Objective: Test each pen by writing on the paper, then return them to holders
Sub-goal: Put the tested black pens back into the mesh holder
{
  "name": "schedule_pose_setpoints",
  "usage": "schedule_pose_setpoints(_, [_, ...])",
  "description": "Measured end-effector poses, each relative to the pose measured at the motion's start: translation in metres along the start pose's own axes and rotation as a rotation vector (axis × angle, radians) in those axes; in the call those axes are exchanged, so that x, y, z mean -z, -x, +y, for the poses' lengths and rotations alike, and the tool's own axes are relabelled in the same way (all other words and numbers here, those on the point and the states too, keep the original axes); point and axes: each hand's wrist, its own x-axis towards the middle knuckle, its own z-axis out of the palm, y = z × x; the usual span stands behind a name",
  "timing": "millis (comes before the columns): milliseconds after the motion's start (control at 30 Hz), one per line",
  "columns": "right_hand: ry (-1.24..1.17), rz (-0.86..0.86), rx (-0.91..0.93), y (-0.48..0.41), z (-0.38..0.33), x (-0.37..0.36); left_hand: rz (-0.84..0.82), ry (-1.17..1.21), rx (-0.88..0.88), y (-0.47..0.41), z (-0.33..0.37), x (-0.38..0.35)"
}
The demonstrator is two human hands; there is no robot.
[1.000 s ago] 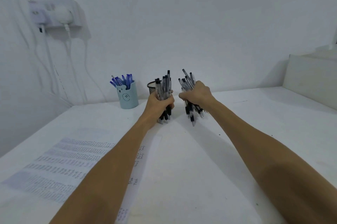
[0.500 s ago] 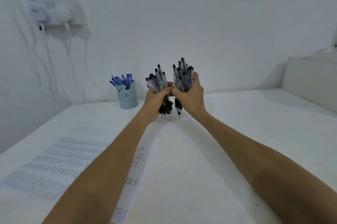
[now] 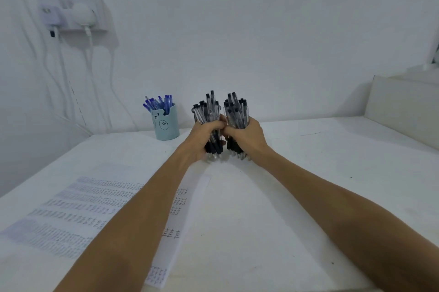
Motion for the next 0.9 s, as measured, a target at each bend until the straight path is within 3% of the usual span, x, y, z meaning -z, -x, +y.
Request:
schedule_pose_setpoints(233, [-0.175,0.214,-0.008,-0.021,-0.036,-0.004,0.084,-0.033,-0.264,-0.008,0.041,0.009])
schedule_pose_setpoints(433, [-0.506,0.296,-0.049,-0.075,-0.075,-0.017,0.257,0.135,-0.38,-0.049,0.093,0.021])
schedule_pose_setpoints(733, [-0.701,0.392,-0.285,-0.122,-0.058,-0.072,0.443,0.279,-0.233,-0.111,0.067,0.033])
schedule_pose_setpoints(900, [-0.422,0.452,-0.222,-0.127,-0.05,-0.081,0.489,0.207,-0.213,-0.118,0.053,0.032])
